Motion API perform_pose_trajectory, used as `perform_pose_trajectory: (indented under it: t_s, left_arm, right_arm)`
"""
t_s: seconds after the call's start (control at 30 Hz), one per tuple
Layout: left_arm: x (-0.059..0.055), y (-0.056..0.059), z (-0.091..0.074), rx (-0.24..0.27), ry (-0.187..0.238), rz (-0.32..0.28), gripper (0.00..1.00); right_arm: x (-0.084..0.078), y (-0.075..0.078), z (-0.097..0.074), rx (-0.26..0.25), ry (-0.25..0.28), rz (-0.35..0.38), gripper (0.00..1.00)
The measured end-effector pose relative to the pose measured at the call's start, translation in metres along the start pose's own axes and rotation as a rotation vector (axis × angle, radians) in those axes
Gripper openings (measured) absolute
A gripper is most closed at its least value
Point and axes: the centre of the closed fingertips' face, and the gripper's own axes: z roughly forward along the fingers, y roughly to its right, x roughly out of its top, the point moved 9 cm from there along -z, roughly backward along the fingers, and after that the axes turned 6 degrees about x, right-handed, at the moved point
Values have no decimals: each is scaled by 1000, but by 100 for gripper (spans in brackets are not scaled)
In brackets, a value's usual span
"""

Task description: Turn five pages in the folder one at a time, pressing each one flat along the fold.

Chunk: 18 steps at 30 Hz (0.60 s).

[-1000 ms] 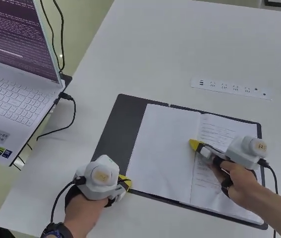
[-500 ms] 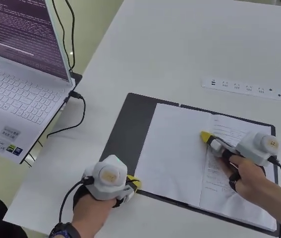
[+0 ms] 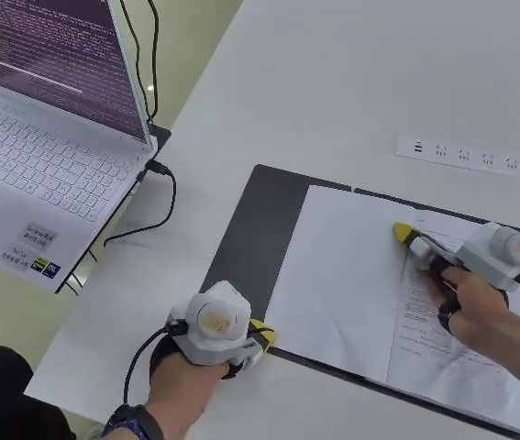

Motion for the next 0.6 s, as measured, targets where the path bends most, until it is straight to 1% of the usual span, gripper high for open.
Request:
perform_pose_trajectory:
  t_s: [0.13, 0.27, 0.4, 0.47, 0.53, 0.6]
  left_arm:
    - [0, -1, 1, -2, -3, 0, 0]
    - [-1, -1, 2, 0, -1, -6, 0]
    - [0, -1, 1, -2, -4, -2, 0]
    - [0, -1, 0, -3, -4, -4, 0]
    - [0, -1, 0, -4, -3, -7, 0]
    - [0, -1, 0, -5, -3, -7, 0]
  right_arm:
    - [5, 4, 3, -25, 18, 6, 0]
    - [4, 1, 2, -22, 3, -6, 0]
    - [5, 19, 8, -20, -5, -3, 0]
    - [5, 20, 8, -23, -2, -7, 0]
    - [2, 27, 9, -19, -4, -3, 0]
    - [1, 29, 9, -11, -10, -7, 0]
